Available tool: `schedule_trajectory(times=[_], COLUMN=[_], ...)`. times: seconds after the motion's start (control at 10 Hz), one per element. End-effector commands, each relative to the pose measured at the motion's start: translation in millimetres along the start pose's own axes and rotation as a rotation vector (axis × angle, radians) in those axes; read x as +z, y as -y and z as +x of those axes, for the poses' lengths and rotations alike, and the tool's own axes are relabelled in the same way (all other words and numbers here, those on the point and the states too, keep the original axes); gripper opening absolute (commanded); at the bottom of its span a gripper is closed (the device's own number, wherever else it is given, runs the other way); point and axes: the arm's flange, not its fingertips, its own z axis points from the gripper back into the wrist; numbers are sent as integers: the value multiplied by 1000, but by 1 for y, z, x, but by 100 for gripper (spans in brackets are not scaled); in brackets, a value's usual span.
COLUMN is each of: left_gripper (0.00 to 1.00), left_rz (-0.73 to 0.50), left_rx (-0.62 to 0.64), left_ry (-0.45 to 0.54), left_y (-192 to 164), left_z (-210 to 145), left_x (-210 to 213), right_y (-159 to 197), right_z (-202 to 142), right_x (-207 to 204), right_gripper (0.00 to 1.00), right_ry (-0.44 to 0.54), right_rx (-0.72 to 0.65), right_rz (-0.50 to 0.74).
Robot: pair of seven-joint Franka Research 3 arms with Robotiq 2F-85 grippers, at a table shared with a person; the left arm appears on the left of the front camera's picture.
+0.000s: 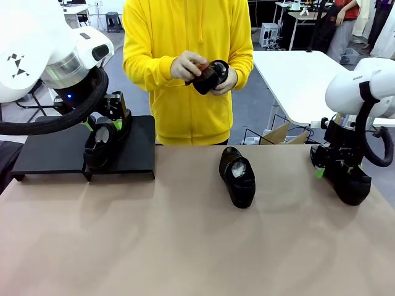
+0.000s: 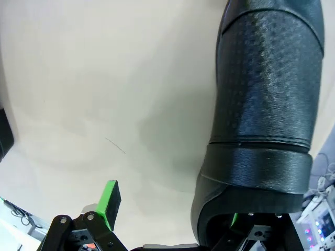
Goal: Organize the shoes by placing them on the stand.
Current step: Pick up one Shoe and place it in the middle of the table.
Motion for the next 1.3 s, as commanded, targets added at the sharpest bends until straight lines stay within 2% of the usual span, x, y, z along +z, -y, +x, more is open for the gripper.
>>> schedule_trajectory(times=[0.0, 0.1, 0.5, 0.8, 1.2], left_gripper=[66, 66, 66, 66, 66], left_rz=[14, 14, 14, 14, 14], left_rx=[-1, -1, -1, -1, -1], left_ry=[12, 12, 12, 12, 12], left_y=[-1, -1, -1, -1, -1], left_z=[1, 1, 1, 1, 1], left_x=[1, 1, 1, 1, 1], right_y=[1, 3, 7, 16, 19], right_z=[-8, -9, -9, -1, -9], right_x=[-1, -1, -1, -11, -3], right_gripper=[94, 78, 0, 0, 0], right_ry=[31, 38, 45, 15, 32], right_rx=[6, 1, -24, -64, -108], right_rz=[4, -5, -16, -15, -20])
